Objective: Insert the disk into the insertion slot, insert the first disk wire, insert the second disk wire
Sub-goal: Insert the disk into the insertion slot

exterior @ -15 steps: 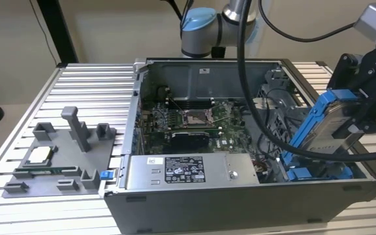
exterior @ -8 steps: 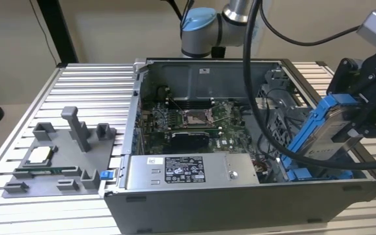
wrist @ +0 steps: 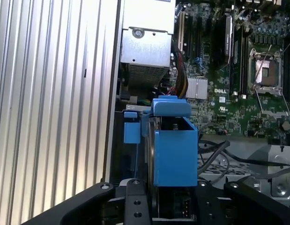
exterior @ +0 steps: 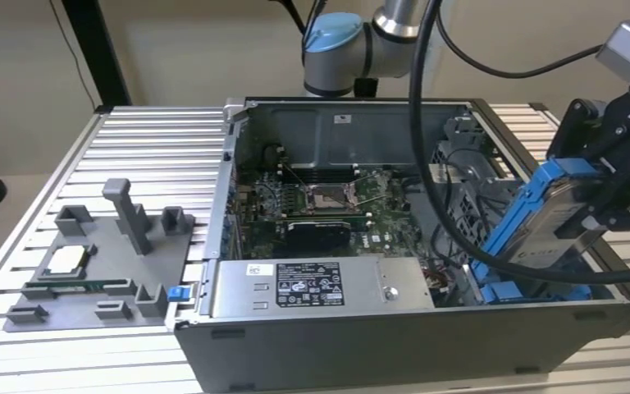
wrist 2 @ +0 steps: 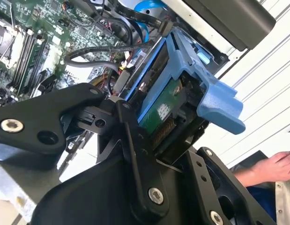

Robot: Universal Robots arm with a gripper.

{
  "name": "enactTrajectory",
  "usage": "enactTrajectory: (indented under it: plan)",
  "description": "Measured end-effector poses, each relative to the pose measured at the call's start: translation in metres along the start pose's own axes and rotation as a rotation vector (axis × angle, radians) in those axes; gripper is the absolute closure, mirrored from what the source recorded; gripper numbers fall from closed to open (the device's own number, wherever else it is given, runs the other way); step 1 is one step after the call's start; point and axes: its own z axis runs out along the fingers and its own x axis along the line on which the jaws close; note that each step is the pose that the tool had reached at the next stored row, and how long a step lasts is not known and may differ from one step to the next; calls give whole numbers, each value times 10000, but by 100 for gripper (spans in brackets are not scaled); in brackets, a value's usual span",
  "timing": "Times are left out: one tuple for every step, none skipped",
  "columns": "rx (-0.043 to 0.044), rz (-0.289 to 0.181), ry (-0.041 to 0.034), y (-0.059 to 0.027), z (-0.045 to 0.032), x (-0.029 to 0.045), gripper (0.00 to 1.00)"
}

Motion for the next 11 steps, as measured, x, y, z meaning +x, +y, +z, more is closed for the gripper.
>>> enactTrajectory:
  plan:
    - [1, 0, -1, -1, 2, -12, 100]
    - [-1, 0, 1, -2, 4, -24, 100]
    - [-1, 1, 2, -2, 7, -35, 100]
    - [0, 1, 2, -3, 11, -47, 100]
    - [-1, 1, 1, -4, 15, -55, 100]
    - [-3, 0, 0, -5, 19, -59, 100]
    - [-9, 0, -2, -6, 21, -59, 100]
    - [-18, 1, -3, -6, 22, -59, 100]
    - [-33, 1, -8, -7, 21, -60, 100]
    - [-53, 1, -12, -8, 17, -60, 100]
    - [-85, 2, -24, -10, 11, -61, 100]
